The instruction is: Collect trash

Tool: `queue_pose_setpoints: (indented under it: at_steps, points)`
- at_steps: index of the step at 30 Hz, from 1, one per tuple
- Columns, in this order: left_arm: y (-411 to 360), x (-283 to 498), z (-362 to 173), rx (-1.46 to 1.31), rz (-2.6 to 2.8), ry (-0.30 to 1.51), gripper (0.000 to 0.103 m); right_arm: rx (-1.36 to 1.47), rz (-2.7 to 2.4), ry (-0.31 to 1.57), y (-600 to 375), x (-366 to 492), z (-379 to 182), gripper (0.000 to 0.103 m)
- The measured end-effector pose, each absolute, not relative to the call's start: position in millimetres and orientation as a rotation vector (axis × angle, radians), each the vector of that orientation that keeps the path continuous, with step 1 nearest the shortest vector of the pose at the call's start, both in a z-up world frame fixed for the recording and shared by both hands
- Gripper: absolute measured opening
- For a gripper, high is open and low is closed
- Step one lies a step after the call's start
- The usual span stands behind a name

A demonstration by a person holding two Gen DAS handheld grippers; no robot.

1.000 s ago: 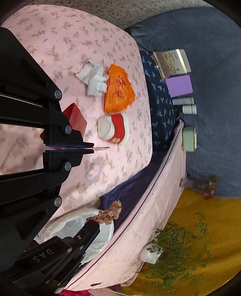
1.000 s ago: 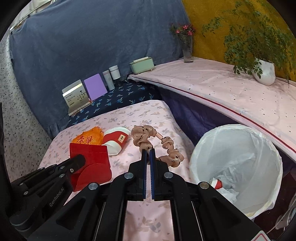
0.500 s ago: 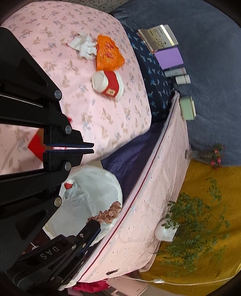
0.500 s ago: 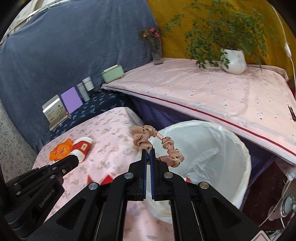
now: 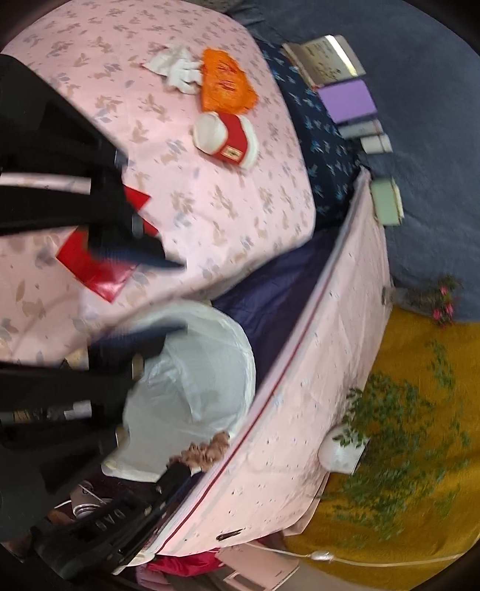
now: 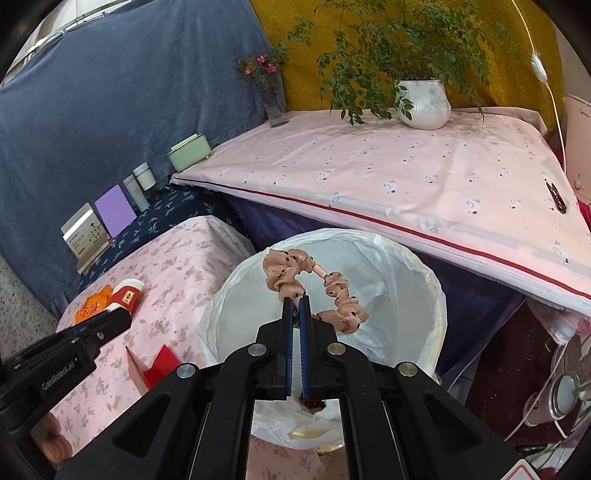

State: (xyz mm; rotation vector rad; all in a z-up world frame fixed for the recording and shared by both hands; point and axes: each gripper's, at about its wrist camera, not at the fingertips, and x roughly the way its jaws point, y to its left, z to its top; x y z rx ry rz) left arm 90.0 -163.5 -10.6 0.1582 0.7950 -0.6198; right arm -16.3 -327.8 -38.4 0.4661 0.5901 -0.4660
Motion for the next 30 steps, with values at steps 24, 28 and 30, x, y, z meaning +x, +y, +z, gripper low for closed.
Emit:
queue_pose_setpoints:
  at_steps: [24,28,30]
  points:
    - [-140.7,115.2,-84.1,0.008,-0.493,1.003,0.089,0.471,-0.421,0.642,-315.1,2.7,-65.6,0.003]
    - [-139.6,121.6,-94.6,-0.003,-0.472,1.033,0.083,0.471,-0.423,0.648,-317.6,5.0,-67.9,0.003]
    - [-137.6,123.8,-99.7,-0.007,-0.48,1.052,0.058,0.471,-0.422,0.652,-317.9,5.9,-69.2,0.003]
